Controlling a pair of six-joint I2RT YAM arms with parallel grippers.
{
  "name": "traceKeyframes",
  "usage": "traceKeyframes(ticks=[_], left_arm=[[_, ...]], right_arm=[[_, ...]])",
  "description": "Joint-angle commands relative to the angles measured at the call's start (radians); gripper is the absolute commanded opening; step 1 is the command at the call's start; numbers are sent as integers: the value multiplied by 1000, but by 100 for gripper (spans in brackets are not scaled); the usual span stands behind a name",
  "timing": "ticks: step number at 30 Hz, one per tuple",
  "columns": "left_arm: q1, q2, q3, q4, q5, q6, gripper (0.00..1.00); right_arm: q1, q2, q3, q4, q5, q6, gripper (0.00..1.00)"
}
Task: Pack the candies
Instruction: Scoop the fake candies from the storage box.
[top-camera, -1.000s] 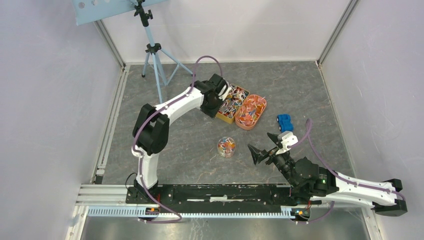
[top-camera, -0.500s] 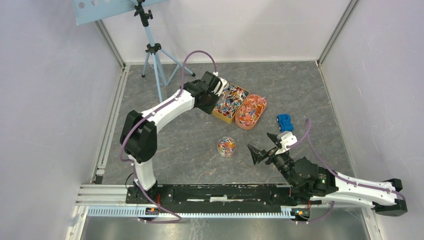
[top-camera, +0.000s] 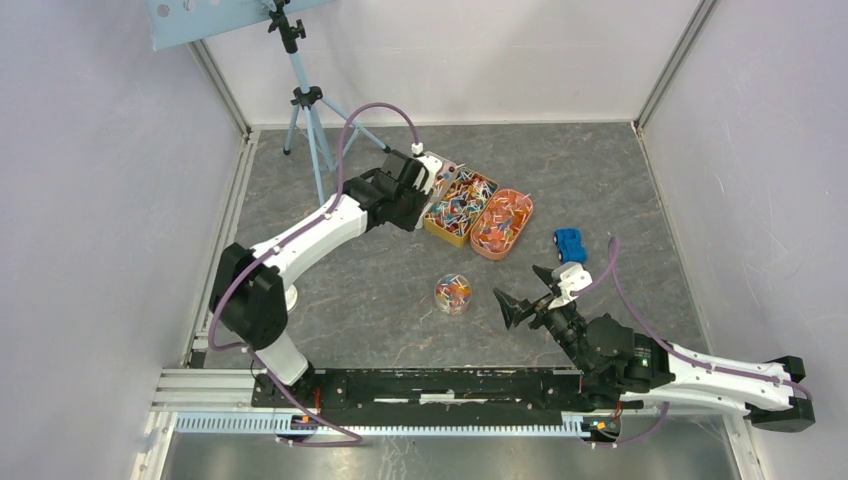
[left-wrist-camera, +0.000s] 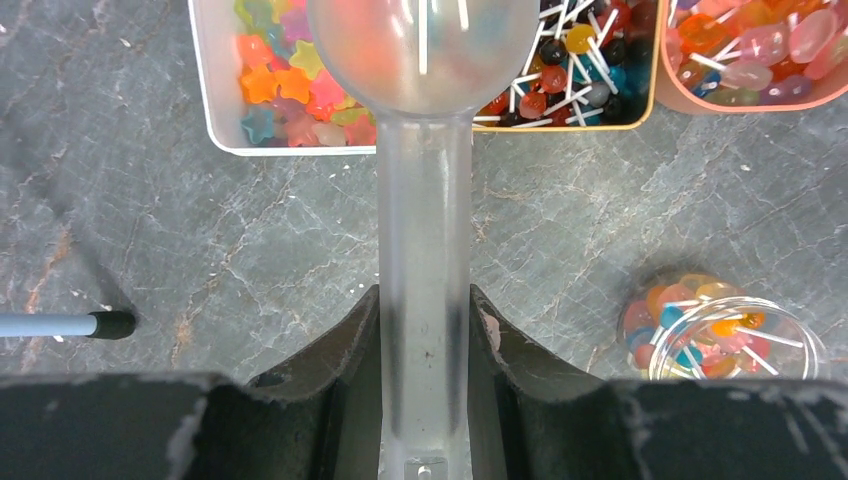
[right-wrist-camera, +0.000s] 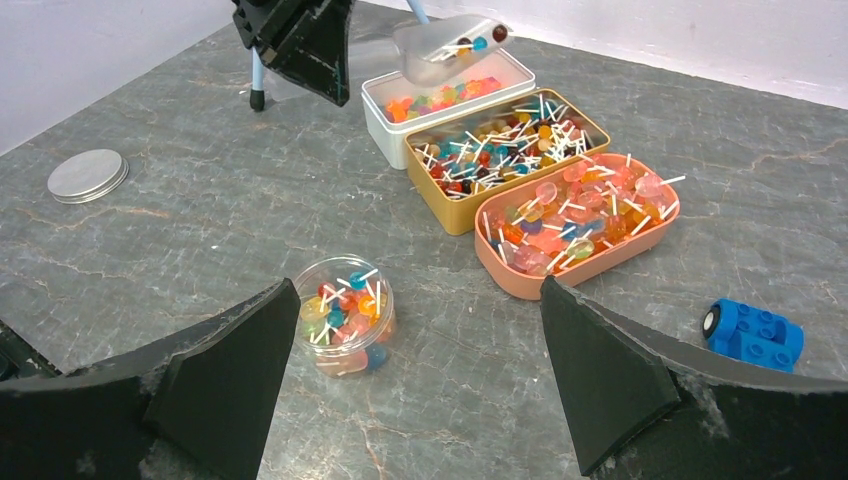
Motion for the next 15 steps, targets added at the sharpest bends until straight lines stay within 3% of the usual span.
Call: traceKeyframes(ticks=[1,15], left_arm=[[2,-87,-10,79,11,46,2],[3,-238,-21,-41,136,22,2]], right_arm=[[5,7,24,30,11,-10,98],[5,7,28,17,18,-11,98]])
